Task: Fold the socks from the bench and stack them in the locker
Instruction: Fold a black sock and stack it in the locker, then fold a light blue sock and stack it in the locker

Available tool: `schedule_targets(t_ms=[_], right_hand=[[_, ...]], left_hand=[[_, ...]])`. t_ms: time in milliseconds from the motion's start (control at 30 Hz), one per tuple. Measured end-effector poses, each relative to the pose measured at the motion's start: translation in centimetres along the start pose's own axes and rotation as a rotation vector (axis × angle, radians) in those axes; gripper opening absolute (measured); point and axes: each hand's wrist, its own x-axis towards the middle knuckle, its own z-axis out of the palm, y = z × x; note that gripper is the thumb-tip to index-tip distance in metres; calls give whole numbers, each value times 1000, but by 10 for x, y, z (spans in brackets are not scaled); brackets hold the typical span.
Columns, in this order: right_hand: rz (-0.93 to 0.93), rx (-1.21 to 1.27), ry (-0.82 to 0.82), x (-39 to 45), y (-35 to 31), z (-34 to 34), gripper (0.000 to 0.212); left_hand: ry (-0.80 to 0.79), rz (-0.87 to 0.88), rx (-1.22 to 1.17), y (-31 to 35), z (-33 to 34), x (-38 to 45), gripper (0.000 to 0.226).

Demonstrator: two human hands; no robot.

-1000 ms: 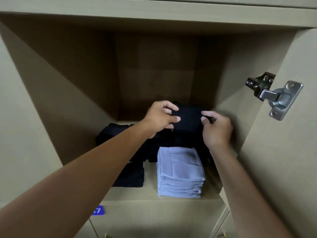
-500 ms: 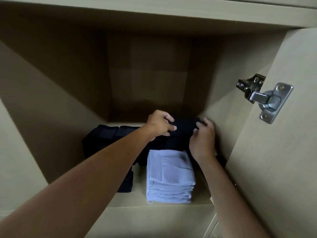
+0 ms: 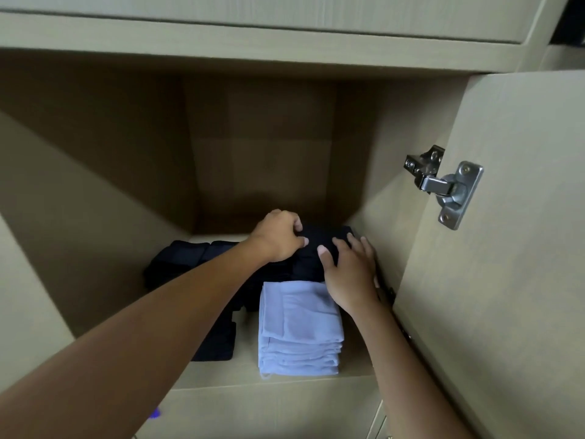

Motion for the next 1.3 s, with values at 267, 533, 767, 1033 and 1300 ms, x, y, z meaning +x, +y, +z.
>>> schedule_targets(t_ms=[267,533,767,1033,1300], right_hand=[[-123,177,200,-16,-15,-2,31],[-369,245,79,-68,-45,2,23],[-466,362,-6,-125,-72,11,31],[-640,351,-224,-193,-96,37,28],[-856,211,-453,-258,-118,58,29]], left_hand=[[78,75,45,-21,-34,-79,11],[146,-51,54,-48,-63,-188,10],[197,-156,32,-81,-61,-290,6],[315,-366,-91,-107,-48,-400,5],[294,-601,-127,-122,-28,-502,4]])
